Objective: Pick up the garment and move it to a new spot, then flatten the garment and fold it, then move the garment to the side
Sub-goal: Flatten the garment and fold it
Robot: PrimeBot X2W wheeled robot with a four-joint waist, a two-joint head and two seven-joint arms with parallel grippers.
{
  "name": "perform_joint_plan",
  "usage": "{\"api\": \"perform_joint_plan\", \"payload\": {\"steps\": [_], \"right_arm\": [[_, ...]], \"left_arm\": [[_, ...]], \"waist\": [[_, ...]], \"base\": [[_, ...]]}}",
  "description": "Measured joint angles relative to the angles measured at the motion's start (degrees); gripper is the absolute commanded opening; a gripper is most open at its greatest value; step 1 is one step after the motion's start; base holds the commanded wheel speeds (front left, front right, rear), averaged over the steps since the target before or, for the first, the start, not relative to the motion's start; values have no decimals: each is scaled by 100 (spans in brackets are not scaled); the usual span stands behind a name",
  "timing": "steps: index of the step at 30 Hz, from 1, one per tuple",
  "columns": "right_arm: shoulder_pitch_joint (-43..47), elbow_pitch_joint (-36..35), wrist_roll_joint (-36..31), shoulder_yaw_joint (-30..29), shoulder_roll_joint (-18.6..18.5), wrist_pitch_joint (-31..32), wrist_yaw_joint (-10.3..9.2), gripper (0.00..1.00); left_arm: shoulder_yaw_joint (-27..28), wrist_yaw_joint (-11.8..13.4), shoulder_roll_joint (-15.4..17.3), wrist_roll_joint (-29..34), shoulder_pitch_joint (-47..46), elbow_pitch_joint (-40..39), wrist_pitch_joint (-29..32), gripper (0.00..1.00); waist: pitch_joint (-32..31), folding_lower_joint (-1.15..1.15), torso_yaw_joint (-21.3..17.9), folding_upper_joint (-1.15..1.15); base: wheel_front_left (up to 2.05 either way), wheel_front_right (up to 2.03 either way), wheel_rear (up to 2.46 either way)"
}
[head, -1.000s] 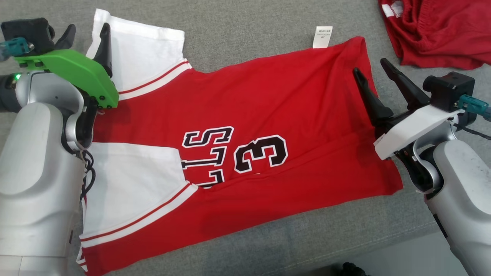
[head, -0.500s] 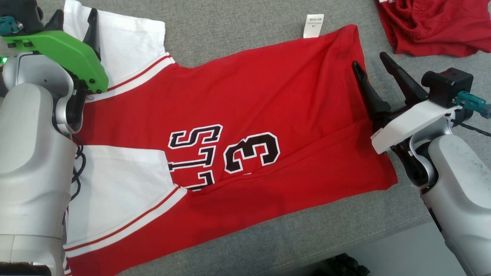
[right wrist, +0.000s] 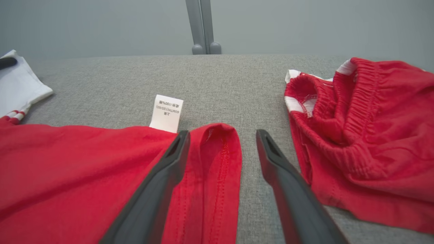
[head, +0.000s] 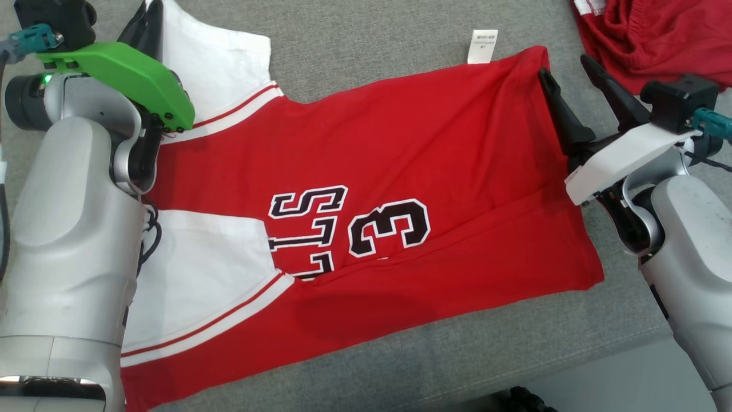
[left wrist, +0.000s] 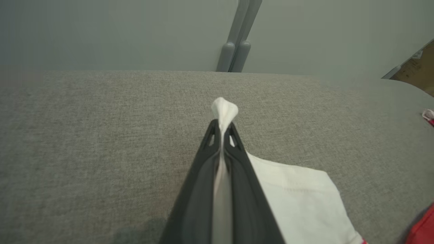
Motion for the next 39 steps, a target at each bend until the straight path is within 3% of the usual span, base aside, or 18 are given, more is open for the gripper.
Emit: {"api": "perform_joint_plan", "payload": {"steps": [4, 17, 39], "right_arm": [[-135, 151, -10, 4, -47, 82, 1, 100], [-281, 721, 37, -26, -187, 357, 49, 100], [-599, 1290, -25, 98, -111, 453, 34, 100]], "left_arm": [[1, -167, -118, -88, 3, -130, -346, 0], [-211, -274, -345, -109, 763, -270, -1403, 0], [-354, -344, -394, -126, 1054, -352, -1508, 0]], "waist": [[-22, 0, 137, 0], [-94, 0, 634, 0], [-243, 0, 723, 0]], "base": [[0, 0, 0], [0, 0, 0], [0, 0, 0]]}}
